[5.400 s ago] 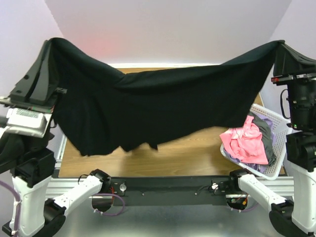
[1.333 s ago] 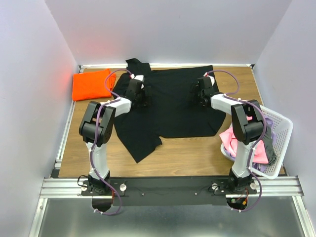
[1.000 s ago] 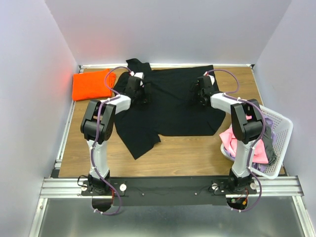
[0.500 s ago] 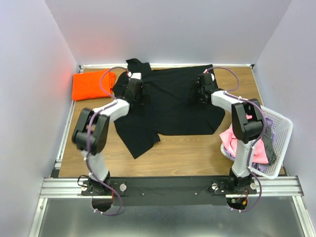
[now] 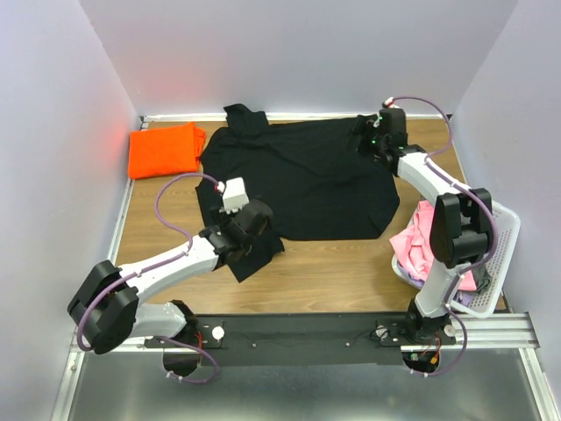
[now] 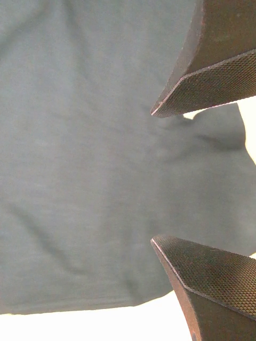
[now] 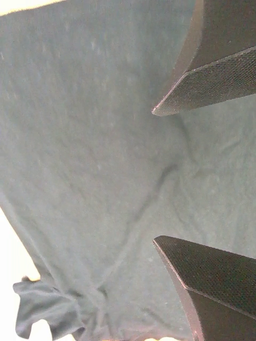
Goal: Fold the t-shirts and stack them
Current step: Flatten the tshirt out
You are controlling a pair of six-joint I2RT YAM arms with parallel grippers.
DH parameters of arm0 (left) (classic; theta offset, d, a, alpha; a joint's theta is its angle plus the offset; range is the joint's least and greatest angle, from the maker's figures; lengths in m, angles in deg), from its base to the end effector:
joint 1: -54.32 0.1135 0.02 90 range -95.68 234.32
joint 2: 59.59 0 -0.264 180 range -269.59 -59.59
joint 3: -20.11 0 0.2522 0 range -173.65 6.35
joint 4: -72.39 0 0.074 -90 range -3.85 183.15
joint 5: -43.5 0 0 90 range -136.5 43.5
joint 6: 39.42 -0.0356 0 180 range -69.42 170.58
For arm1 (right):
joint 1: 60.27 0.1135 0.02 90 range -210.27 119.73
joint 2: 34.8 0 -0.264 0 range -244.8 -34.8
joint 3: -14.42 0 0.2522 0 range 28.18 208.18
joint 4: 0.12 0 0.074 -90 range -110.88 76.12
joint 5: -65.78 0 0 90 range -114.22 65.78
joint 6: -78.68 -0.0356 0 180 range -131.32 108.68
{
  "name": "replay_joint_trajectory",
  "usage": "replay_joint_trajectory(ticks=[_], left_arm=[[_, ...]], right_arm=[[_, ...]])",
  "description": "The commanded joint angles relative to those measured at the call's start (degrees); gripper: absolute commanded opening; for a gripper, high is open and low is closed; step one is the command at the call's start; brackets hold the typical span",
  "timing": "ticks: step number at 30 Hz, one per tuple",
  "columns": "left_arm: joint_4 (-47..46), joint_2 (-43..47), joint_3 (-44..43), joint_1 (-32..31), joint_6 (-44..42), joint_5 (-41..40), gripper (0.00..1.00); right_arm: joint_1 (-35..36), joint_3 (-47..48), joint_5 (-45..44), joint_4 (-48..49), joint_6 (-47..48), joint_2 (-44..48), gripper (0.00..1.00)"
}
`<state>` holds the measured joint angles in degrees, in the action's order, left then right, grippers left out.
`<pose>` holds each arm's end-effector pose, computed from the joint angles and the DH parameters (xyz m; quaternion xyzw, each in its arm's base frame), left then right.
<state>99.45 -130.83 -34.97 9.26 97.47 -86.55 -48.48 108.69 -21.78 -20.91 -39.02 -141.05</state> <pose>0.1936 -0.1616 0.2239 -0.1497 0.8601 -0.0498 0.4852 0.4233 0.0899 0.2553 0.1114 0.8706 0.1794 0.4443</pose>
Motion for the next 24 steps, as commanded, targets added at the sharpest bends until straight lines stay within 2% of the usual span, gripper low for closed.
replay_joint_trajectory(ticks=[1, 2, 6, 10, 13, 16, 24], left_arm=[[11.5, 1.8, 1.9, -5.4, 13.3, -2.4, 0.98], [13.1, 1.8, 1.6, -8.4, 14.7, -2.1, 0.98], [25.5, 2.2, -0.3, -13.9, 23.8, -0.7, 0.98], [29.1, 6.5, 2.6, -15.6, 29.8, 3.9, 0.96], [29.1, 10.6, 4.6, -15.7, 30.3, 5.2, 0.92], [33.0, 11.1, 3.5, -15.7, 33.0, 3.8, 0.88], [34.8, 4.1, -0.6, -15.5, 31.8, 5.0, 0.87]], right_arm=[[-3.3, -2.7, 4.7, 1.4, -0.5, 4.0, 1.0], [-4.0, -3.5, 4.8, 1.8, -0.8, 4.5, 1.0], [-4.7, -5.7, 5.4, 2.7, -0.8, 5.9, 1.0], [-5.2, -6.2, 6.2, 3.2, -1.0, 6.0, 1.0], [-5.6, -6.5, 6.9, 3.4, -1.1, 6.1, 1.0], [-5.8, -6.8, 7.3, 3.4, -1.1, 5.9, 1.0], [-6.9, -6.9, 9.1, 3.7, -1.2, 6.6, 1.0]])
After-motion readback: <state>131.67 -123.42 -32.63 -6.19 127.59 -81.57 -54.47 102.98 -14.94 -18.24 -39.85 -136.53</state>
